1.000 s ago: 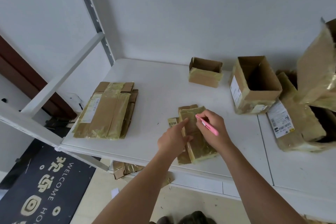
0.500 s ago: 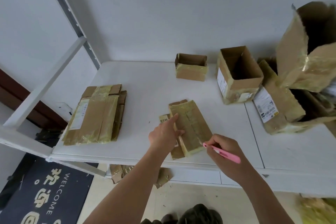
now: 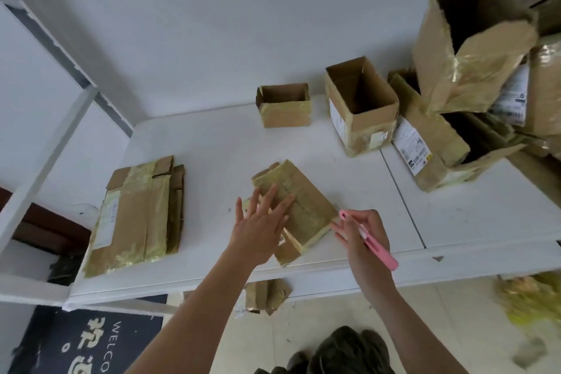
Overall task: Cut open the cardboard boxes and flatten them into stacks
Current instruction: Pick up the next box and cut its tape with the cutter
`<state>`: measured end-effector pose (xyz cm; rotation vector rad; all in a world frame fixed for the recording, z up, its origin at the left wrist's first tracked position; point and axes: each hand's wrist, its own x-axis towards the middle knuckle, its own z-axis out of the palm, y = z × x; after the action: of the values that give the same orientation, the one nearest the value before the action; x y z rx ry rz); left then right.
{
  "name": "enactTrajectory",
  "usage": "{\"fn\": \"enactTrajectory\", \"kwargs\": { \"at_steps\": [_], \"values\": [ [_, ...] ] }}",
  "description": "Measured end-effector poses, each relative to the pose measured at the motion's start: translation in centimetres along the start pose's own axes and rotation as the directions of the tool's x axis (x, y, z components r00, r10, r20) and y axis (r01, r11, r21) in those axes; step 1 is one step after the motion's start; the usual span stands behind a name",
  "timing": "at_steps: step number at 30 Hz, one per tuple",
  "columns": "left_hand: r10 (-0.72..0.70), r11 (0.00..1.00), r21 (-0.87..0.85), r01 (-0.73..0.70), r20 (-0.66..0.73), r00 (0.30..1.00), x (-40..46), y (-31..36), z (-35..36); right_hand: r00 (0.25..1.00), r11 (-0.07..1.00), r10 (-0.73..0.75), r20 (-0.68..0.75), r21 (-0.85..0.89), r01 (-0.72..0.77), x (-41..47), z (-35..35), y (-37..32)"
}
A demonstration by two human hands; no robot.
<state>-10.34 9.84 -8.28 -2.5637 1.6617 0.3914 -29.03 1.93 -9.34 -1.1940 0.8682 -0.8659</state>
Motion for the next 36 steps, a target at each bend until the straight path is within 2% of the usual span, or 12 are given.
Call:
{"fn": "enactTrajectory", "kwargs": {
  "at_steps": [3,6,7,8,10,17,23,28,31,36],
  "values": [
    [-0.043,0.998,0.047,0.047,-0.079,0.996,-0.3,1.0,0.1,1.0,0.999,-0.022,-0.003,0.043,0.022,2.2,0.1,-0.6],
    [0.053,0.998,0.048,-0.041,-0.283,0.958,0.1,1.8,0.4,1.0,0.999,-0.011,-0.003,0.044,0.012,4.3,0.0,-0.7],
    [0.047,0.999,-0.006,-0.05,-0.282,0.958,0.4,1.9,0.3,1.0,0.998,-0.004,-0.016,0.055,0.005,4.6,0.0,-0.4],
    [0.014,0.996,-0.087,-0.036,-0.242,0.97,0.7,1.9,0.1,0.999,0.997,0.005,-0.039,0.071,-0.002,4.6,-0.1,-0.2],
    [-0.046,0.971,-0.237,0.027,-0.075,0.996,1.3,1.7,0.0,0.996,0.995,0.015,-0.093,0.101,-0.006,4.0,0.0,0.6],
    [-0.03,0.923,-0.379,0.068,0.107,0.994,2.2,1.3,-0.1,0.988,0.997,0.009,-0.152,0.077,0.003,1.9,1.1,2.2],
    [-0.034,0.901,-0.427,0.073,0.099,0.994,2.3,1.3,-0.2,0.983,0.998,-0.011,-0.185,0.052,0.021,2.1,1.3,2.4],
    [-0.043,0.897,-0.433,0.083,0.102,0.994,2.4,1.3,-0.1,0.984,1.0,-0.013,-0.175,-0.029,0.008,2.9,1.5,1.7],
    [-0.047,0.895,-0.438,0.082,0.09,0.995,2.5,1.3,0.0,0.983,0.994,-0.062,-0.174,-0.097,0.046,3.0,1.5,0.9],
    [-0.055,0.896,-0.437,0.083,0.077,0.995,2.5,1.2,0.2,0.989,0.982,-0.101,-0.105,-0.172,0.082,1.5,1.2,1.3]
  ]
}}
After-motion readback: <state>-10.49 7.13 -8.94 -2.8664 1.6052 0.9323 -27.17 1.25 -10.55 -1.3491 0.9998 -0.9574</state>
